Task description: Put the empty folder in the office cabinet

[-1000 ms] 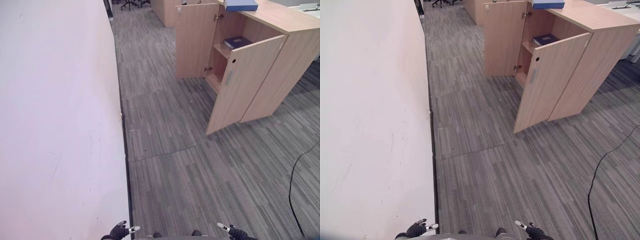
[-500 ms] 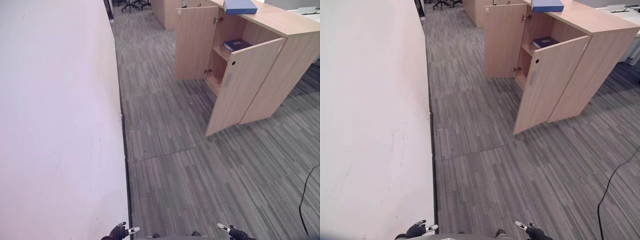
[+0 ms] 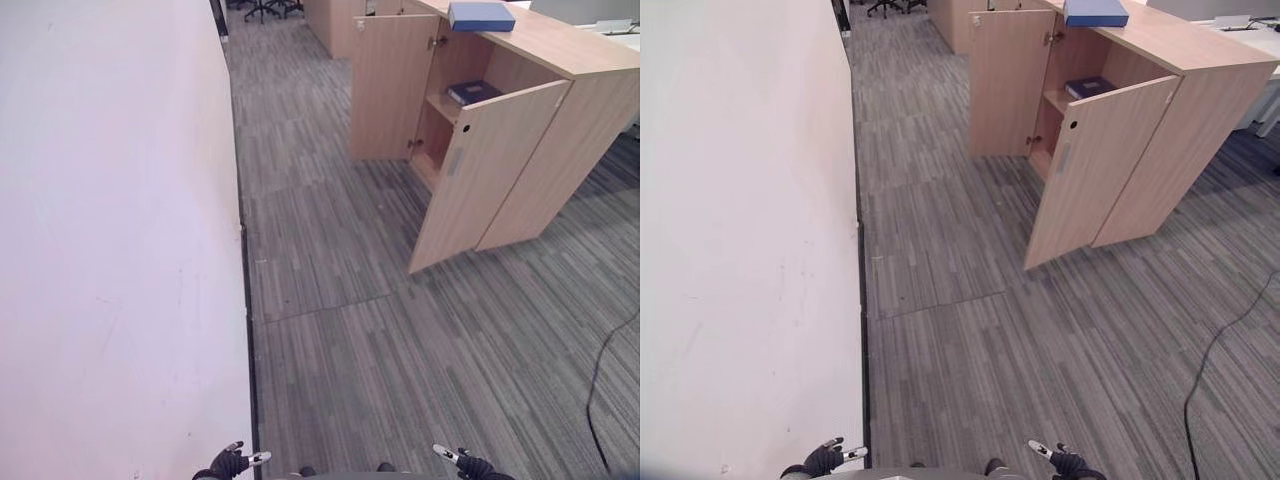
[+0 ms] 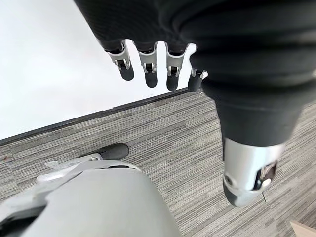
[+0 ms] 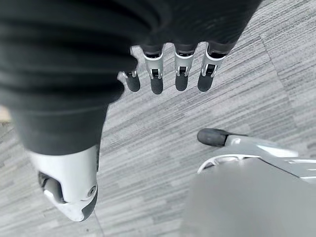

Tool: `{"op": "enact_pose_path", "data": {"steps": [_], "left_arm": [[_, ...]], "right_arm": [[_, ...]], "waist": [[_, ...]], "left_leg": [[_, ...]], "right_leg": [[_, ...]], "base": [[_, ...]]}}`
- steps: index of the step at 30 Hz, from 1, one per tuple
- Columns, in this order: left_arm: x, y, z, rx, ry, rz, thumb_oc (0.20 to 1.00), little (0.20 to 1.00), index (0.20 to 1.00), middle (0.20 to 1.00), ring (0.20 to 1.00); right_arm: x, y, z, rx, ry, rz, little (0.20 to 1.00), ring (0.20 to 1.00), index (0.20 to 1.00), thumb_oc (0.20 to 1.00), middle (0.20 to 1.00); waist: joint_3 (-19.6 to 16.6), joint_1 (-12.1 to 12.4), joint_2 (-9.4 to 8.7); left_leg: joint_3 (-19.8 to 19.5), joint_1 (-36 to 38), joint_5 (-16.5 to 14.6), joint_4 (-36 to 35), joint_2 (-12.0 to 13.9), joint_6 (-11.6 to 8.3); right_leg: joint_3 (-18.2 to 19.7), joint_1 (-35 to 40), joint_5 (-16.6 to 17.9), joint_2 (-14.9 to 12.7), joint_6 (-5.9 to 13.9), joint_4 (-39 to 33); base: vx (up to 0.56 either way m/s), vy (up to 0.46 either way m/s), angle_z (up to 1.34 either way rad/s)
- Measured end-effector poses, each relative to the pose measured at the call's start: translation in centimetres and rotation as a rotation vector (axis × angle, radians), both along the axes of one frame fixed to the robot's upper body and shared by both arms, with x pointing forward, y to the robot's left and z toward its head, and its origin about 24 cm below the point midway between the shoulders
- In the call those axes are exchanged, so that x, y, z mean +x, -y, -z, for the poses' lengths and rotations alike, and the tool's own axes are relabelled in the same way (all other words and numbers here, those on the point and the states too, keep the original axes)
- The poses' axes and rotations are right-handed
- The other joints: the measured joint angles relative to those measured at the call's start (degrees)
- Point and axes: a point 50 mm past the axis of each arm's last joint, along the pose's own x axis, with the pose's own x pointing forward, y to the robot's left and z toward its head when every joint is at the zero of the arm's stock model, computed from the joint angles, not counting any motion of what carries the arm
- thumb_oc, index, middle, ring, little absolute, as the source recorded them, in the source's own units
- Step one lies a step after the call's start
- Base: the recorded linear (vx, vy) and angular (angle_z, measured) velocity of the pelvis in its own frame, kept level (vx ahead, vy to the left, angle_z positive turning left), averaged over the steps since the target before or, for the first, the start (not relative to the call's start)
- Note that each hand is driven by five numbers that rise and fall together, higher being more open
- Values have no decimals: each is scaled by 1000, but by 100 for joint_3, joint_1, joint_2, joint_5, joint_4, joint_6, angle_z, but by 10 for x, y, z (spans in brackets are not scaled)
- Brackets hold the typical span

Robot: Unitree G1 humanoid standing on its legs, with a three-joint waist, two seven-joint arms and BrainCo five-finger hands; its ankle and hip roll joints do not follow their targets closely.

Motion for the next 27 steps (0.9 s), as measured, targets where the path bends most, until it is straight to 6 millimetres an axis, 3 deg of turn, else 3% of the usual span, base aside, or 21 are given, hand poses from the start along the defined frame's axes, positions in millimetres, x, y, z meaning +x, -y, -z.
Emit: {"op": "enact_pose_path", "data": {"steps": [3, 6, 7, 9, 11, 14, 18, 20, 21, 22, 24, 26, 27], "left_arm": [[22, -8, -6, 15, 46, -14, 1000, 1000, 1000, 1000, 1000], [20, -11, -6, 22, 44, -29, 1000, 1000, 1000, 1000, 1000], [21, -12, -7, 21, 50, -39, 1000, 1000, 1000, 1000, 1000], [28, -8, -8, 5, 70, -46, 1000, 1000, 1000, 1000, 1000], [30, -3, -7, -10, 74, -50, 1000, 1000, 1000, 1000, 1000], [33, 2, -7, -28, 88, -64, 1000, 1000, 1000, 1000, 1000], [31, -4, -7, -16, 74, -88, 1000, 1000, 1000, 1000, 1000], [27, -6, -6, -10, 63, -91, 1000, 1000, 1000, 1000, 1000], [25, -8, -6, -4, 57, -93, 1000, 1000, 1000, 1000, 1000], [24, -20, -9, 29, 51, -93, 1000, 1000, 1000, 1000, 1000], [35, -42, -18, 87, 80, -90, 1000, 1000, 1000, 1000, 1000], [39, -50, -22, 107, 93, -87, 1000, 1000, 1000, 1000, 1000], [41, -51, -23, 109, 99, -79, 1000, 1000, 1000, 1000, 1000]], "right_arm": [[6, 2, -1, -4, 4, 7, 1000, 1000, 1000, 1000, 1000], [6, 5, -1, -17, -8, 13, 1000, 1000, 1000, 1000, 1000], [5, 6, -1, -18, -16, 16, 1000, 1000, 1000, 1000, 1000], [3, 8, -1, -26, -34, 23, 1000, 1000, 1000, 1000, 1000], [9, 8, -2, -28, -26, 24, 1000, 1000, 1000, 1000, 1000], [18, 7, -3, -27, -6, 19, 1000, 1000, 1000, 1000, 1000], [21, -1, -2, -14, -1, 9, 1000, 1000, 1000, 1000, 1000], [12, -4, 1, -8, -24, 13, 1000, 1000, 1000, 1000, 1000], [10, -7, 2, -3, -33, 12, 1000, 1000, 1000, 1000, 1000], [10, -20, 5, 24, -37, 5, 1000, 1000, 1000, 1000, 1000], [21, -40, 6, 82, 1, 12, 1000, 1000, 1000, 1000, 1000], [34, -42, 3, 91, 37, 10, 1000, 1000, 1000, 1000, 1000], [36, -39, 2, 84, 47, 11, 1000, 1000, 1000, 1000, 1000]], "waist": [[317, 38, -324], [469, 143, -498], [473, 171, -469], [537, 256, -362], [594, 288, -200], [590, 485, -99], [455, 634, -219], [223, 680, -237], [183, 675, -356], [134, 667, -729], [127, 676, -1030], [127, 728, -960], [109, 678, -863]], "left_leg": [[-136, -742, 2, 1271, -4, -146], [-134, -1279, -23, 2264, 161, -254], [-117, -1385, -11, 2224, 278, -274], [-136, -1573, 397, 866, 572, -557], [-206, -1785, 838, -142, 726, -679], [-358, -2051, 1026, -522, 795, -805], [-151, -2090, 1075, -166, 881, -736], [-130, -2083, 1170, -108, 852, -590], [-147, -1987, 1611, -160, 748, -290], [-21, -1895, 1460, -127, 504, -90], [122, -1908, 1138, 257, 355, 214], [244, -1558, 700, 329, 358, 219], [253, -1360, 547, 270, 265, 310]], "right_leg": [[47, -55, -28, -51, -157, -77], [51, 101, -58, -55, -391, -80], [47, 128, -92, -21, -437, -81], [44, 116, -128, 93, -423, -83], [51, 153, -186, 211, -419, -83], [248, 249, -307, 298, -414, -82], [593, 586, -650, 256, -214, -80], [718, 672, -787, 192, 18, -44], [749, 762, -887, 79, 154, -40], [794, 748, -914, -215, 217, -14], [887, 591, -696, -400, 451, 445], [996, 228, -566, -519, 626, 1622], [1010, -154, -390, -677, 923, 2607]], "base": [[34, -134, 26], [170, -35, 0], [243, 41, 7], [251, 76, 6], [292, 108, -4], [320, 147, -32], [325, 192, -54], [330, 216, -32], [229, 166, -19], [296, 258, -17], [305, 301, -22], [240, 341, -25], [177, 318, -2]]}}
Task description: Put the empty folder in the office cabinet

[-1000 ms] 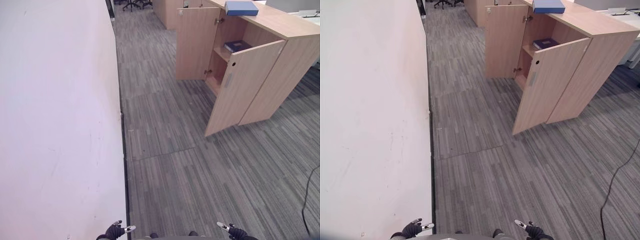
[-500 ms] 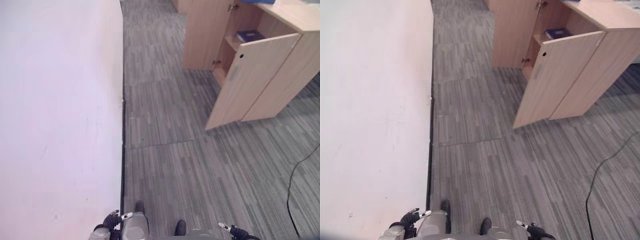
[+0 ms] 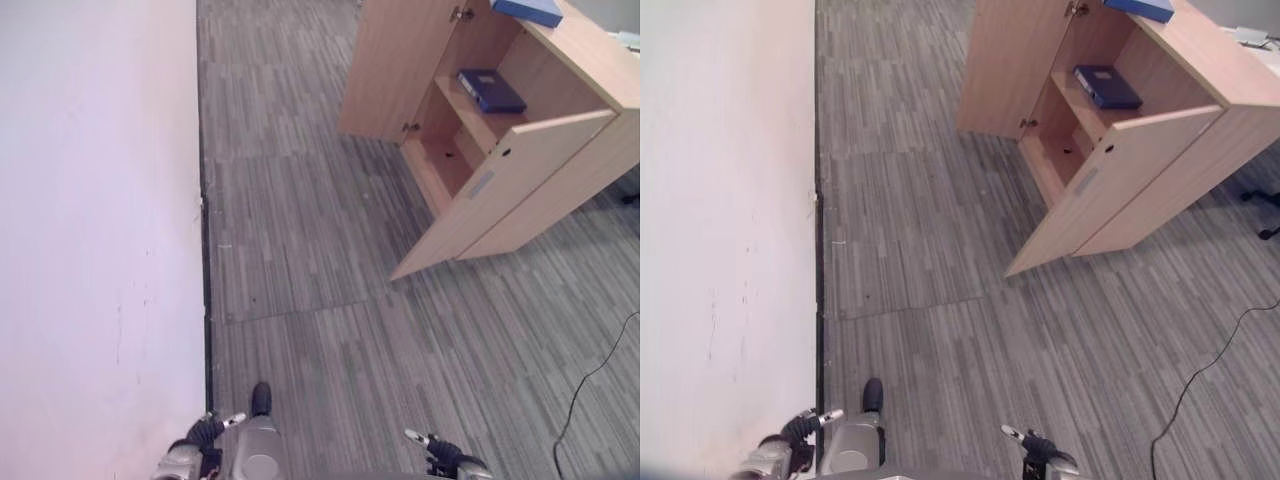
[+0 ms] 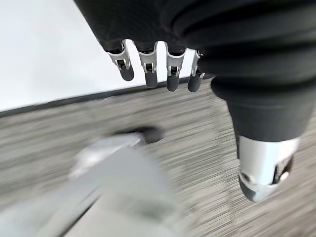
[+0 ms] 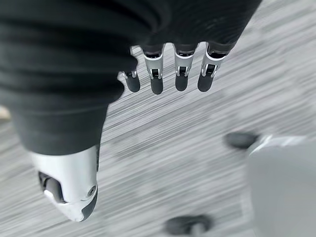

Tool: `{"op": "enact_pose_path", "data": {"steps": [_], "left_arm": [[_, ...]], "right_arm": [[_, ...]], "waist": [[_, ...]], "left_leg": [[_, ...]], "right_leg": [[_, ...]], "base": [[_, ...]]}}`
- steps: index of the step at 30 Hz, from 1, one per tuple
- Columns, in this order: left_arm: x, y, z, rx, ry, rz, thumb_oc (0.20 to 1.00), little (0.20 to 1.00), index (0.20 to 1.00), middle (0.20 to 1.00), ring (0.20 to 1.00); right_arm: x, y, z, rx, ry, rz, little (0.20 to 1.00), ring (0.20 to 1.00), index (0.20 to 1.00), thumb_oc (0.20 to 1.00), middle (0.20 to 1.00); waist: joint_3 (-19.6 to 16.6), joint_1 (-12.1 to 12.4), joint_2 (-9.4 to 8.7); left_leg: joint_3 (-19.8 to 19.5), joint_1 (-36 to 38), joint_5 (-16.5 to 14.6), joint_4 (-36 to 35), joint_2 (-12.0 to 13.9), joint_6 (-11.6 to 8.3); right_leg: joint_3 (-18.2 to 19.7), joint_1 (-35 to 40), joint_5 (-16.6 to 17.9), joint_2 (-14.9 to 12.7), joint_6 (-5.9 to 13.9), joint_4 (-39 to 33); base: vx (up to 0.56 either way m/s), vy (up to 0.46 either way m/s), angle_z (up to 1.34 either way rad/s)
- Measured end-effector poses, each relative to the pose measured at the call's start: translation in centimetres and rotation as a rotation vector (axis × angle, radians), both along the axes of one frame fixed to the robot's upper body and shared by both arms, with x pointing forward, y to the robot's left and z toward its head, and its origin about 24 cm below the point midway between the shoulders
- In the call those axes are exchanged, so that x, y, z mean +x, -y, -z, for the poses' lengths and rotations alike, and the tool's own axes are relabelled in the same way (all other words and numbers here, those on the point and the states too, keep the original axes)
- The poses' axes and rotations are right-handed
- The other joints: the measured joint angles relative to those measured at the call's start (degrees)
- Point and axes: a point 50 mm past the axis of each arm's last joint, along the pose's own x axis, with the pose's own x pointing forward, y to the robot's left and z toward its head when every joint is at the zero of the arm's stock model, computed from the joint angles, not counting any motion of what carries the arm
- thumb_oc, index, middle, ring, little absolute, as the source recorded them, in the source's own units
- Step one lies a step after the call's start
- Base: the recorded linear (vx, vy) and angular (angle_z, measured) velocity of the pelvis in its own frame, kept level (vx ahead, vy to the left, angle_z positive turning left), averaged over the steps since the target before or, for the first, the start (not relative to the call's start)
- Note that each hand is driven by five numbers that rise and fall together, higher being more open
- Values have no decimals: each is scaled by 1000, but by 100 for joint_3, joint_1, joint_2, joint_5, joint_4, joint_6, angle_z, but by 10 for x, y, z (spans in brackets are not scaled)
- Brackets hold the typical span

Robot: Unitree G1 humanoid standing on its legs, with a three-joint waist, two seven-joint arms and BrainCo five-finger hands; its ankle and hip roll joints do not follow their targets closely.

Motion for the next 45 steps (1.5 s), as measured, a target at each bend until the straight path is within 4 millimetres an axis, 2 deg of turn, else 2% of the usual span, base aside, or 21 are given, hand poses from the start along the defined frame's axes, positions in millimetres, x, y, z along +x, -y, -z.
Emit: {"op": "enact_pose_path", "data": {"steps": [2, 3, 4, 7, 10, 13, 16, 17, 19, 21, 23, 25, 27, 30, 33, 36, 40, 41, 42, 43, 45], "left_arm": [[6, 4, -2, -8, 33, 14, 1000, 1000, 1000, 1000, 1000], [4, 4, -2, -8, 29, 17, 1000, 1000, 1000, 1000, 1000], [10, 7, -3, -16, 50, 18, 1000, 1000, 1000, 1000, 1000], [-16, 19, 10, -51, -29, -7, 1000, 1000, 1000, 1000, 1000], [-14, 20, 10, -49, -14, -4, 1000, 1000, 1000, 1000, 1000], [-24, 19, 13, -45, -50, -17, 1000, 1000, 1000, 1000, 1000], [-41, 18, 16, -39, -95, -11, 1000, 1000, 1000, 1000, 1000], [-41, 24, 18, -55, -95, -2, 1000, 1000, 1000, 1000, 1000], [-31, 52, 22, -126, -65, 23, 1000, 1000, 1000, 1000, 1000], [-34, 58, 24, -145, -71, 24, 1000, 1000, 1000, 1000, 1000], [-33, 56, 23, -141, -71, 19, 1000, 1000, 1000, 1000, 1000], [-30, 53, 22, -138, -57, 1, 1000, 1000, 1000, 1000, 1000], [-20, 50, 19, -127, -32, 7, 1000, 1000, 1000, 1000, 1000], [-12, 47, 15, -113, 8, -4, 1000, 1000, 1000, 1000, 1000], [-7, 50, 13, -118, 30, 11, 1000, 1000, 1000, 1000, 1000], [-5, 50, 13, -117, 32, 10, 1000, 1000, 1000, 1000, 1000], [-9, 53, 15, -135, 29, -35, 1000, 1000, 1000, 1000, 1000], [-12, 44, 14, -109, 24, -55, 1000, 1000, 1000, 1000, 1000], [1, 35, 7, -83, 60, -44, 1000, 1000, 1000, 1000, 1000], [7, 20, 2, -43, 79, -50, 1000, 1000, 1000, 1000, 1000], [3, 10, 0, -17, 74, -77, 1000, 1000, 1000, 1000, 1000]], "right_arm": [[7, 3, -3, -2, 28, 17, 1000, 1000, 1000, 1000, 1000], [11, 3, -4, 8, 46, 32, 1000, 1000, 1000, 1000, 1000], [13, 4, -5, 12, 53, 42, 1000, 1000, 1000, 1000, 1000], [12, 22, -9, -16, 80, 82, 1000, 1000, 1000, 1000, 1000], [-14, 30, -3, -35, 8, 113, 1000, 1000, 1000, 1000, 1000], [-30, 32, 0, -22, -20, 195, 1000, 1000, 1000, 1000, 1000], [-41, 33, 2, -19, -37, 219, 1000, 1000, 1000, 1000, 1000], [-48, 40, 1, -35, -50, 226, 1000, 1000, 1000, 1000, 1000], [-49, 65, -6, -100, -47, 255, 1000, 1000, 1000, 1000, 1000], [-45, 73, -10, -122, -30, 258, 1000, 1000, 1000, 1000, 1000], [-42, 76, -11, -129, -18, 259, 1000, 1000, 1000, 1000, 1000], [-38, 75, -12, -126, -5, 262, 1000, 1000, 1000, 1000, 1000], [-32, 74, -12, -111, 14, 308, 1000, 1000, 1000, 1000, 1000], [-30, 70, -12, -87, 41, 372, 1000, 1000, 1000, 1000, 1000], [-40, 72, -10, -98, 15, 386, 1000, 1000, 1000, 1000, 1000], [-56, 74, -8, -111, -26, 421, 1000, 1000, 1000, 1000, 1000], [-73, 89, -11, -156, -57, 449, 1000, 1000, 1000, 1000, 1000], [-69, 77, -7, -123, -58, 452, 1000, 1000, 1000, 1000, 1000], [-67, 66, -4, -89, -52, 447, 1000, 1000, 1000, 1000, 1000], [-58, 54, -1, -58, -34, 452, 1000, 1000, 1000, 1000, 1000], [-42, 48, -2, -41, 3, 444, 1000, 1000, 1000, 1000, 1000]], "waist": [[32, -12, 84], [28, -20, 96], [70, -27, 285], [267, -391, 787], [214, -528, 705], [178, -823, 627], [7, -1043, 623], [-68, -1062, 724], [-170, -1163, 1205], [-229, -1286, 1265], [-281, -1339, 1278], [-203, -1289, 1142], [-44, -1307, 909], [90, -1267, 653], [163, -1242, 642], [219, -1262, 771], [188, -1199, 1102], [245, -1101, 877], [316, -1162, 756], [502, -1083, 632], [512, -854, 664]], "left_leg": [[87, 214, -139, -84, -86, 172], [104, 250, -132, -73, -100, 160], [99, 294, -399, 9, -69, 473], [97, 1040, -563, -390, -120, 337], [30, 1362, -799, -559, -419, 186], [-211, 1734, -965, -716, -527, 18], [-232, 2463, -1468, -697, -270, -274], [-265, 2599, -1536, -588, -110, -397], [-243, 2601, -1234, -34, 340, -842], [-436, 2431, -846, 680, 485, -1428], [-645, 1851, -306, 2023, 616, -1611], [-912, 1051, 1178, 3493, 558, -1697], [-662, 414, 367, 4091, 632, -1387], [-68, 35, -52, 3133, 877, -1047], [17, 247, -101, 1011, 863, -1023], [-633, 336, 124, -750, 845, -1092], [-1702, 205, 254, -719, 792, -1243], [-1533, 336, 280, -559, 466, -1144], [-1420, 443, 348, -511, 427, -1063], [-1514, 413, 14, 22, 358, -930], [-2309, 338, -664, 781, 292, -855]], "right_leg": [[17, -697, 399, -233, 600, 1365], [4, -930, 306, -269, 614, 1660], [-44, -1270, 213, -85, 563, 1622], [-455, -1981, -141, 29, 383, 1534], [-969, -2166, -14, -375, 111, -408], [-1393, -2208, 629, -809, 164, -2485], [-1364, -2074, 933, -713, -30, -1890], [-1264, -2004, 1510, -602, -273, -1749], [-1303, -1639, 1379, -252, -681, -1679], [-1370, -1301, 1192, -145, -704, -1743], [-1413, -890, 1038, 6, -797, -2057], [-1317, -574, 871, -3, -1027, -2237], [-1232, -287, 707, -57, -1169, -2361], [-934, 52, 443, -30, -1125, -2524], [-433, 349, 372, 49, -972, -2647], [-5, 574, 168, 81, -720, -2648], [794, 693, -202, -138, -252, -2660], [1000, 552, -210, -466, -183, -2447], [1000, 361, -104, -308, -69, -2156], [890, 237, 1, -226, -182, -1886], [1677, -19, 216, -233, -264, -1586]], "base": [[124, 201, 5], [367, 391, -4], [527, 431, -23], [447, 101, 2], [455, -92, 24], [459, -72, 36], [446, -24, 14], [560, -54, 43], [503, -135, 18], [231, -186, 4], [173, -191, -8], [211, -134, -33], [257, 12, -27], [310, 94, -49], [334, 186, -88], [331, 208, -83], [248, 198, -109], [245, 333, -147], [279, 426, -121], [151, 355, -116], [137, 407, -179]]}}
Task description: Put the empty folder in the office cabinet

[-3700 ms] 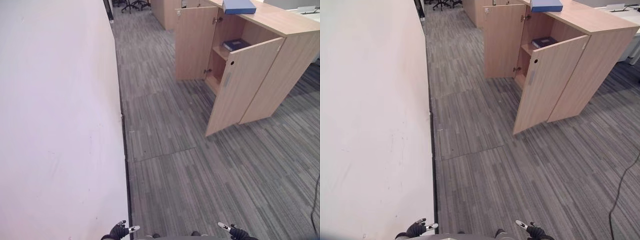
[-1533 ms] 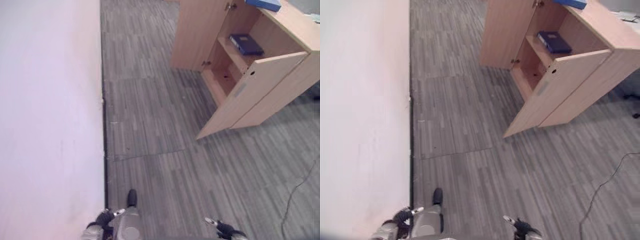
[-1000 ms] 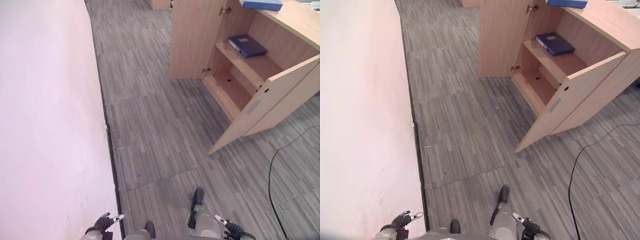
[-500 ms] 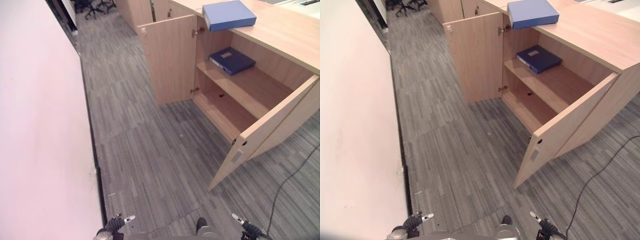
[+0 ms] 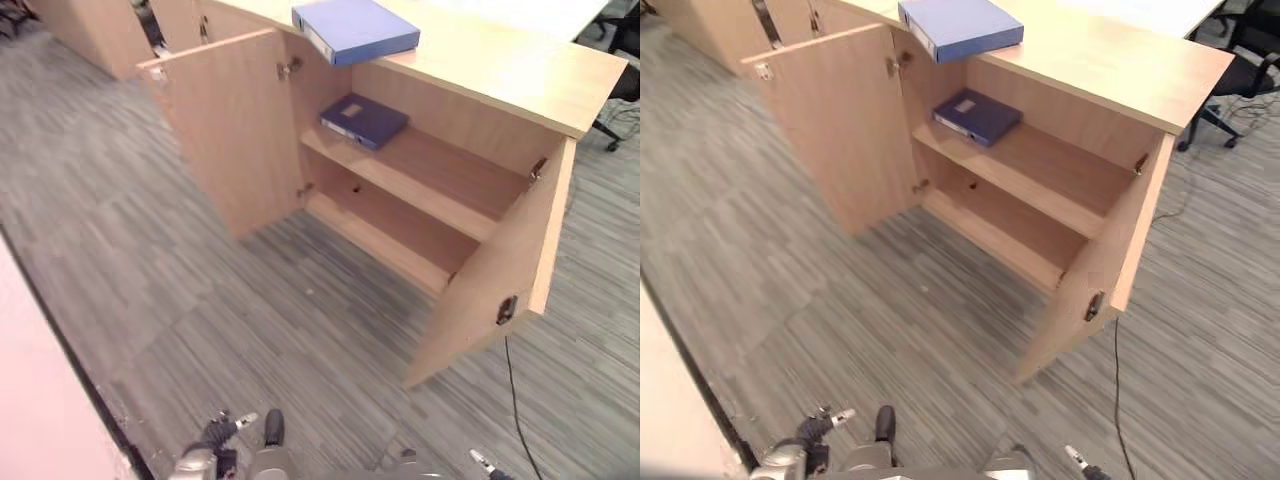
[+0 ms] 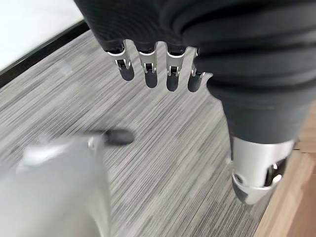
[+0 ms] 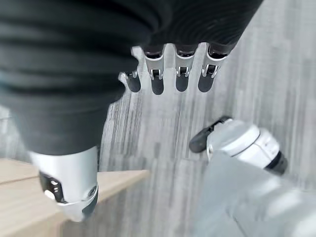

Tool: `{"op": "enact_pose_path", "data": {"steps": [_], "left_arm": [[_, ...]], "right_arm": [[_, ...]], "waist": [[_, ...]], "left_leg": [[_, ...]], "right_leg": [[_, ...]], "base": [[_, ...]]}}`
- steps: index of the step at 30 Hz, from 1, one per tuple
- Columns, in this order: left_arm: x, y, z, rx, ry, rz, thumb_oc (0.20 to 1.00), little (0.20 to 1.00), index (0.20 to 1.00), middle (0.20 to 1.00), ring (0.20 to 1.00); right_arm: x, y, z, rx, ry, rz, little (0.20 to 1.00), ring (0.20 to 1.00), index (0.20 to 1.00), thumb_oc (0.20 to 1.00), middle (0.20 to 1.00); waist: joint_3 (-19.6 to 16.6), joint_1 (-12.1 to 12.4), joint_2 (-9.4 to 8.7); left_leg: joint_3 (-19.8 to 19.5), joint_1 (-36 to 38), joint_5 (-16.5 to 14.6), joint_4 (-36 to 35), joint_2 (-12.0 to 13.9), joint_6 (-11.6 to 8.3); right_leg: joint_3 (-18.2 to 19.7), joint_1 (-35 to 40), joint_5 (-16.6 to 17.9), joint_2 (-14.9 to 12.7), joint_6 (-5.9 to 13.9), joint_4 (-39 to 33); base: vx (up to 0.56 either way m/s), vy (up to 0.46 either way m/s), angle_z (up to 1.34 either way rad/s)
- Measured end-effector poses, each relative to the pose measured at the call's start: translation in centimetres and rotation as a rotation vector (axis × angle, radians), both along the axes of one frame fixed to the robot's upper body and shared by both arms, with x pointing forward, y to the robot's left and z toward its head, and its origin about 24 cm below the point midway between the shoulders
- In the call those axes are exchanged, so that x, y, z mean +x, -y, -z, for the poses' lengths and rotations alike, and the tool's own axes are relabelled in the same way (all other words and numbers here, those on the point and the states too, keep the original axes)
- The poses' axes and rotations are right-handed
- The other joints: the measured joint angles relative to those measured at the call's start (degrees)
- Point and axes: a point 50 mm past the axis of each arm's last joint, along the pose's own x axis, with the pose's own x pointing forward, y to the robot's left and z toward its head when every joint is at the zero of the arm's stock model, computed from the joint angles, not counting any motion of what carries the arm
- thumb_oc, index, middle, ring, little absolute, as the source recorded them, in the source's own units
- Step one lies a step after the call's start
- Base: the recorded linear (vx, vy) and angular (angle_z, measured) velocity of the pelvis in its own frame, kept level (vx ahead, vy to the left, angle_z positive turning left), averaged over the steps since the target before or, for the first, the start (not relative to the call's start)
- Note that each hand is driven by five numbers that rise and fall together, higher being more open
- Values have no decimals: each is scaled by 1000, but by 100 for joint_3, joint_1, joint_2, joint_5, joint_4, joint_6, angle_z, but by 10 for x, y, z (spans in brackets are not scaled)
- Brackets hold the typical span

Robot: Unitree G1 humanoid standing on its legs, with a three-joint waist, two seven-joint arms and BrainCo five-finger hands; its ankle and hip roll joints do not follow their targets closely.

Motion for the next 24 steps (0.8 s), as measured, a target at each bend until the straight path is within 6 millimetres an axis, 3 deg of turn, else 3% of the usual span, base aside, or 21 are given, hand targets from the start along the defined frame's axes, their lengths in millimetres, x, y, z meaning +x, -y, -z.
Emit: {"op": "enact_pose_path", "data": {"steps": [1, 2, 3, 4, 5, 6, 7, 8, 10, 11, 12, 13, 14, 15, 16, 18, 19, 20, 24], "left_arm": [[-2, 6, 3, -14, -9, 2, 1000, 1000, 1000, 1000, 1000], [3, 12, 3, -21, -2, 24, 1000, 1000, 1000, 1000, 1000], [6, 15, 3, -23, 4, 41, 1000, 1000, 1000, 1000, 1000], [8, 18, 3, -30, 8, 54, 1000, 1000, 1000, 1000, 1000], [15, 22, 1, -25, 24, 93, 1000, 1000, 1000, 1000, 1000], [17, 23, -1, -22, 40, 114, 1000, 1000, 1000, 1000, 1000], [19, 24, -1, -18, 43, 131, 1000, 1000, 1000, 1000, 1000], [11, 22, 1, -14, 16, 136, 1000, 1000, 1000, 1000, 1000], [11, 24, 2, -18, 16, 137, 1000, 1000, 1000, 1000, 1000], [12, 27, 2, -24, 18, 154, 1000, 1000, 1000, 1000, 1000], [8, 31, 4, -44, 13, 156, 1000, 1000, 1000, 1000, 1000], [-5, 39, 10, -75, -20, 153, 1000, 1000, 1000, 1000, 1000], [-16, 37, 14, -84, -50, 118, 1000, 1000, 1000, 1000, 1000], [-25, 34, 15, -84, -65, 102, 1000, 1000, 1000, 1000, 1000], [-31, 27, 15, -76, -78, 80, 1000, 1000, 1000, 1000, 1000], [-41, 15, 15, -53, -98, 44, 1000, 1000, 1000, 1000, 1000], [-41, 14, 15, -51, -98, 43, 1000, 1000, 1000, 1000, 1000], [-42, 15, 15, -56, -101, 44, 1000, 1000, 1000, 1000, 1000], [-50, 25, 20, -84, -132, 38, 1000, 1000, 1000, 1000, 1000]], "right_arm": [[5, 3, -3, -13, 30, -6, 1000, 1000, 1000, 1000, 1000], [8, -3, -3, 2, 62, -11, 1000, 1000, 1000, 1000, 1000], [9, -6, -2, 14, 67, -13, 1000, 1000, 1000, 1000, 1000], [8, -9, -1, 26, 68, -15, 1000, 1000, 1000, 1000, 1000], [0, -11, 0, 39, 57, -13, 1000, 1000, 1000, 1000, 1000], [-7, -10, 2, 47, 39, 13, 1000, 1000, 1000, 1000, 1000], [-19, -11, 4, 49, 7, 17, 1000, 1000, 1000, 1000, 1000], [-7, -8, 2, 41, 26, 6, 1000, 1000, 1000, 1000, 1000], [-11, -9, 3, 44, 16, 8, 1000, 1000, 1000, 1000, 1000], [-19, -14, 6, 62, -25, 12, 1000, 1000, 1000, 1000, 1000], [-20, -11, 6, 58, -21, 40, 1000, 1000, 1000, 1000, 1000], [-13, 0, 1, 27, 6, 37, 1000, 1000, 1000, 1000, 1000], [-10, 1, 1, 28, 1, 24, 1000, 1000, 1000, 1000, 1000], [-9, 0, 1, 29, -3, 5, 1000, 1000, 1000, 1000, 1000], [-7, -2, 1, 30, -13, -30, 1000, 1000, 1000, 1000, 1000], [-5, -5, 2, 31, -19, -66, 1000, 1000, 1000, 1000, 1000], [-5, -5, 2, 29, -17, -68, 1000, 1000, 1000, 1000, 1000], [-8, -3, 2, 25, -24, -66, 1000, 1000, 1000, 1000, 1000], [-13, -4, 3, 23, -39, -80, 1000, 1000, 1000, 1000, 1000]], "waist": [[-72, 13, 129], [-82, -167, 59], [-88, -273, 61], [-120, -356, 107], [-137, -353, 75], [-169, -421, 56], [-247, -407, -48], [-224, -360, -7], [-218, -397, -3], [-227, -429, -1], [-192, -355, 97], [-248, -297, 487], [-255, -310, 568], [-264, -253, 581], [-272, -224, 572], [-305, -179, 419], [-280, -150, 345], [-252, -142, 266], [-341, -95, 225]], "left_leg": [[-190, 26, -458, 183, 20, -152], [15, -33, -788, 531, -257, 64], [70, -48, -836, 578, -324, 138], [75, -60, -775, 540, -393, 230], [309, -32, -672, 509, -436, 401], [423, 55, -644, 345, -552, 400], [735, 144, -631, 300, -673, 475], [1044, 216, -509, 141, -633, 439], [1429, 347, -423, -7, -737, 516], [1568, 521, -423, -120, -873, 584], [2140, 655, -307, -290, -817, 769], [2938, 701, -265, -685, -740, 1192], [3220, 769, -224, -850, -714, 1222], [3414, 789, -215, -886, -640, 1221], [3524, 864, -224, -884, -586, 1203], [3725, 886, -212, -899, -652, 1167], [3787, 885, -210, -908, -686, 1112], [3904, 875, -137, -906, -703, 976], [4009, 832, -156, -629, -476, 595]], "right_leg": [[128, -8, 109, 0, 21, -32], [162, -16, 216, -271, 9, -4], [183, -23, 328, -339, -52, 0], [173, -88, 444, -384, 14, 81], [162, -217, 598, -483, 167, 217], [123, -387, 565, -590, 259, 495], [235, -560, 752, -732, 384, 494], [297, -780, 968, -778, 530, 542], [-388, -928, 1237, -1006, 609, 488], [-1012, -989, 1354, -1090, 562, 522], [-2421, -1154, 1682, -1219, 211, 574], [-3803, -1317, 2301, -1126, -352, 240], [-3800, -1554, 1165, -1059, -19, 1156], [-3791, -1720, 508, -807, -47, 1905], [-3817, -1706, 66, -545, -9, 2360], [-3928, -1406, -707, -206, -50, 2482], [-3942, -1333, -847, -165, -87, 2345], [-3859, -1111, -1006, -90, -260, 1794], [-3472, -899, -835, 359, -602, 1065]], "base": [[121, 466, -149], [95, 589, -74], [59, 450, -26], [24, 428, -13], [-14, 255, -20], [-24, 359, -56], [-93, 406, -103], [-89, 288, -133], [-159, 497, -102], [-213, 667, -78], [-189, 623, -151], [-140, 514, -163], [-98, 408, -170], [-59, 193, -108], [-39, 123, -99], [-48, 5, -62], [-40, -46, -40], [-2, -54, -31], [18, -44, -28]]}}
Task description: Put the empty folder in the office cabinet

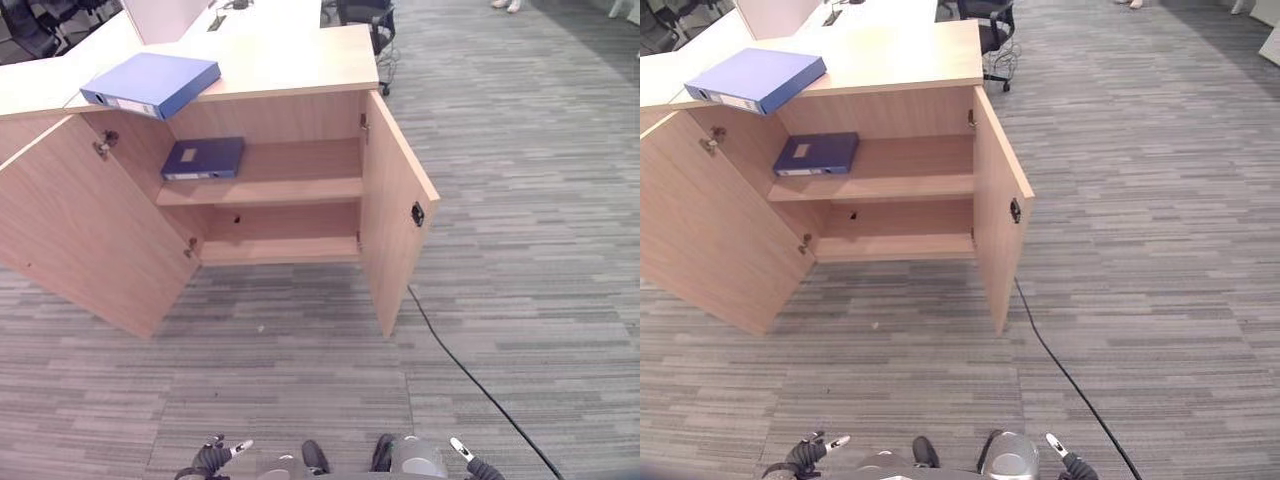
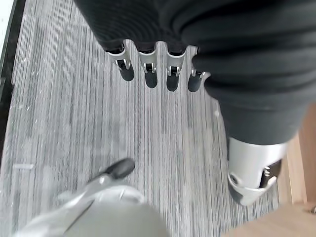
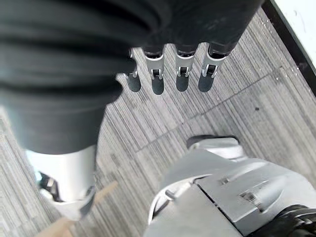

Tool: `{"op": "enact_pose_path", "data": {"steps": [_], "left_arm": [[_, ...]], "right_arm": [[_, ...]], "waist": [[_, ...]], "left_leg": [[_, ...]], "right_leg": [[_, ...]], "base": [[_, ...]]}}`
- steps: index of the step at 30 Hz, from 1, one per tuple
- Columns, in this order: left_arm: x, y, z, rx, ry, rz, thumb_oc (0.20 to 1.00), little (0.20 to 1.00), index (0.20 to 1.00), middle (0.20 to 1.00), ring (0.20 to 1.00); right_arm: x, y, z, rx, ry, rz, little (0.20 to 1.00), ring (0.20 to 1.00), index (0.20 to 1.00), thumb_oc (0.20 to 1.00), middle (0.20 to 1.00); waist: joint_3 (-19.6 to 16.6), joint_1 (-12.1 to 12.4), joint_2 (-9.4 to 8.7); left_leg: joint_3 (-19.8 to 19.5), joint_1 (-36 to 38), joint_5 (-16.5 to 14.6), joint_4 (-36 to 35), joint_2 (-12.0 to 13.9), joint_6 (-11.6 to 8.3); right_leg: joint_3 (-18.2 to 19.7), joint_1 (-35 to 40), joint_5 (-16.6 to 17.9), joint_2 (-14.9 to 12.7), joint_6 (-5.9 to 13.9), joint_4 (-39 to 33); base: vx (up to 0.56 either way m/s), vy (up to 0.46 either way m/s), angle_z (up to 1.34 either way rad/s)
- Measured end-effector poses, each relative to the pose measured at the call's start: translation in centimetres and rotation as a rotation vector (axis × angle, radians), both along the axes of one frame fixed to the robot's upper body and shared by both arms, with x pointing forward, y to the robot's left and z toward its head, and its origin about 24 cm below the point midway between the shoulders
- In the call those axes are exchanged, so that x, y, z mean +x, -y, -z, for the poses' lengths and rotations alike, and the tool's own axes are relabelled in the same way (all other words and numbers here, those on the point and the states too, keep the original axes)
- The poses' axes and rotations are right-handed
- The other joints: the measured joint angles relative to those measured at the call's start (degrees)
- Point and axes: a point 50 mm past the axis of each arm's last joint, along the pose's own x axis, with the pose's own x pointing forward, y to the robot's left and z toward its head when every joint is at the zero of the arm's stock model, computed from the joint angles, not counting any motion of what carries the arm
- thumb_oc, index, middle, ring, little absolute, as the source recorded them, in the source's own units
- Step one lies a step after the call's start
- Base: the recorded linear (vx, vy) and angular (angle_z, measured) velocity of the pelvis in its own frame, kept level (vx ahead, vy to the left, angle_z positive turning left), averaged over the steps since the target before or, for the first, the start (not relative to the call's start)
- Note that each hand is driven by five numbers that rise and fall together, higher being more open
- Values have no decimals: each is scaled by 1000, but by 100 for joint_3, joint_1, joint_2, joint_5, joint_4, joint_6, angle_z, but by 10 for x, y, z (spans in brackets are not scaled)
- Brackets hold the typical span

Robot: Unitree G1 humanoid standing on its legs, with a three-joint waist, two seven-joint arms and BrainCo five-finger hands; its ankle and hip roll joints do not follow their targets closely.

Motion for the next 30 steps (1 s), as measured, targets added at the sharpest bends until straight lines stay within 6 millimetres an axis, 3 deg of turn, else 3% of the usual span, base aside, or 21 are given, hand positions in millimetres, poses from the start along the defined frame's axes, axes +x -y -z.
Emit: {"op": "enact_pose_path", "data": {"steps": [2, 4, 5, 6, 10, 12, 13, 14, 15, 16, 18, 19, 20, 21, 22, 23, 25, 26, 28, 29, 30], "left_arm": [[1, 6, 1, -15, 2, 0, 1000, 1000, 1000, 1000, 1000], [7, 10, 1, -25, 19, 7, 1000, 1000, 1000, 1000, 1000], [10, 12, 1, -27, 27, 7, 1000, 1000, 1000, 1000, 1000], [15, 19, 0, -43, 43, 20, 1000, 1000, 1000, 1000, 1000], [24, 20, -2, -44, 63, 27, 1000, 1000, 1000, 1000, 1000], [26, 21, -2, -45, 68, 31, 1000, 1000, 1000, 1000, 1000], [25, 21, -1, -45, 62, 29, 1000, 1000, 1000, 1000, 1000], [26, 21, -2, -44, 64, 25, 1000, 1000, 1000, 1000, 1000], [27, 20, -2, -38, 58, 24, 1000, 1000, 1000, 1000, 1000], [23, 19, 0, -34, 39, 19, 1000, 1000, 1000, 1000, 1000], [2, 16, 5, -30, -18, -1, 1000, 1000, 1000, 1000, 1000], [-4, 16, 6, -29, -35, -10, 1000, 1000, 1000, 1000, 1000], [-2, 13, 5, -20, -35, -2, 1000, 1000, 1000, 1000, 1000], [-2, 2, 3, 7, -39, -3, 1000, 1000, 1000, 1000, 1000], [4, -12, -2, 49, -33, 13, 1000, 1000, 1000, 1000, 1000], [7, -16, -3, 62, -33, 36, 1000, 1000, 1000, 1000, 1000], [10, -18, -5, 67, -24, 44, 1000, 1000, 1000, 1000, 1000], [10, -21, -6, 75, -22, 48, 1000, 1000, 1000, 1000, 1000], [9, -23, -6, 87, -32, 75, 1000, 1000, 1000, 1000, 1000], [8, -24, -6, 89, -32, 76, 1000, 1000, 1000, 1000, 1000], [6, -19, -5, 79, -36, 97, 1000, 1000, 1000, 1000, 1000]], "right_arm": [[1, 6, -2, -18, 4, -10, 1000, 1000, 1000, 1000, 1000], [3, 11, -4, -35, 9, -23, 1000, 1000, 1000, 1000, 1000], [3, 14, -5, -46, 8, -26, 1000, 1000, 1000, 1000, 1000], [5, 20, -7, -64, 7, -32, 1000, 1000, 1000, 1000, 1000], [0, 25, -8, -79, -14, -37, 1000, 1000, 1000, 1000, 1000], [-1, 27, -8, -86, -30, -41, 1000, 1000, 1000, 1000, 1000], [0, 27, -8, -92, -32, -60, 1000, 1000, 1000, 1000, 1000], [1, 27, -8, -93, -32, -72, 1000, 1000, 1000, 1000, 1000], [5, 28, -9, -96, -24, -77, 1000, 1000, 1000, 1000, 1000], [6, 27, -9, -97, -25, -89, 1000, 1000, 1000, 1000, 1000], [-1, 29, -8, -95, -33, -69, 1000, 1000, 1000, 1000, 1000], [-10, 31, -8, -97, -57, -62, 1000, 1000, 1000, 1000, 1000], [-17, 29, -6, -87, -77, -54, 1000, 1000, 1000, 1000, 1000], [-20, 16, -1, -51, -87, -48, 1000, 1000, 1000, 1000, 1000], [-19, -2, 3, 2, -77, -46, 1000, 1000, 1000, 1000, 1000], [-14, -7, 4, 14, -63, -39, 1000, 1000, 1000, 1000, 1000], [-6, -10, 4, 23, -43, -43, 1000, 1000, 1000, 1000, 1000], [4, -12, 3, 27, -18, -51, 1000, 1000, 1000, 1000, 1000], [20, -13, 1, 23, 22, -66, 1000, 1000, 1000, 1000, 1000], [23, -14, 0, 23, 25, -84, 1000, 1000, 1000, 1000, 1000], [25, -14, 0, 15, 27, -99, 1000, 1000, 1000, 1000, 1000]], "waist": [[-51, -5, 57], [-29, 16, 27], [7, 9, 16], [-1, 21, 51], [-22, 12, 29], [-35, 5, 41], [-62, 69, 71], [-71, 139, 84], [-81, 273, 107], [-81, 356, 104], [-106, 505, 119], [-160, 530, 117], [-249, 572, 72], [-301, 619, -269], [-390, 555, -527], [-413, 581, -578], [-395, 596, -524], [-401, 628, -521], [-336, 640, -419], [-308, 659, -325], [-268, 715, -223]], "left_leg": [[-110, -192, 29, 329, 134, -15], [-529, -450, 106, 829, 233, -121], [-912, -541, 131, 1066, 242, -289], [-1695, -751, 130, 1365, 254, -398], [-1942, -771, 235, 776, 765, -487], [-2160, -713, 552, 119, 1153, -752], [-2429, -706, 765, -366, 1610, -895], [-2476, -703, 827, -519, 1796, -934], [-2593, -754, 911, -680, 2049, -1071], [-2525, -767, 913, -694, 2074, -1066], [-2154, -759, 878, -218, 1989, -1045], [-1922, -822, 770, -48, 1881, -856], [-1913, -869, 1053, 108, 1650, -1098], [-1852, -955, 784, 314, 1253, -873], [-1932, -1045, 752, 359, 775, -570], [-1932, -1020, 759, 333, 603, -453], [-1910, -920, 688, 254, 455, -218], [-1879, -888, 626, 241, 367, -113], [-1833, -603, 541, 76, -5, 117], [-1807, -499, 356, 11, -99, 328], [-1761, -348, 319, -95, -169, 370]], "right_leg": [[52, 16, 46, 118, -83, -159], [173, 72, 202, 139, -345, -320], [245, 98, 205, 161, -357, -363], [267, 166, 286, 156, -316, -503], [128, 321, 437, 181, -195, -793], [26, 393, 468, 201, -156, -864], [-1, 391, 451, 260, -113, -861], [14, 399, 434, 268, -103, -853], [29, 437, 378, 198, 32, -782], [28, 578, 329, 43, 181, -720], [-62, 1008, 421, -350, 694, -750], [-151, 1192, 408, -536, 873, -777], [-116, 1261, 417, -779, 988, -721], [-41, 1312, 541, -1125, 1029, -682], [99, 1187, 1026, -1551, 780, -390], [245, 1055, 1414, -1709, 642, -155], [541, 833, 1511, -1780, 742, 79], [685, 723, 1756, -1811, 853, 124], [486, 487, 1997, -2039, 790, 860], [570, 437, 2287, -1964, 814, 920], [726, 500, 2731, -1996, 859, 919]], "base": [[-39, -10, -27], [-33, 36, -24], [14, 78, -35], [36, 115, -30], [83, 194, -3], [165, 366, 23], [192, 460, 20], [176, 416, 10], [172, 512, 7], [183, 595, 9], [171, 629, 23], [101, 408, 45], [142, 561, 49], [100, 430, 79], [132, 593, 83], [91, 464, 82], [90, 387, 20], [131, 430, 14], [192, 519, 14], [223, 429, -5], [244, 384, 3]]}}
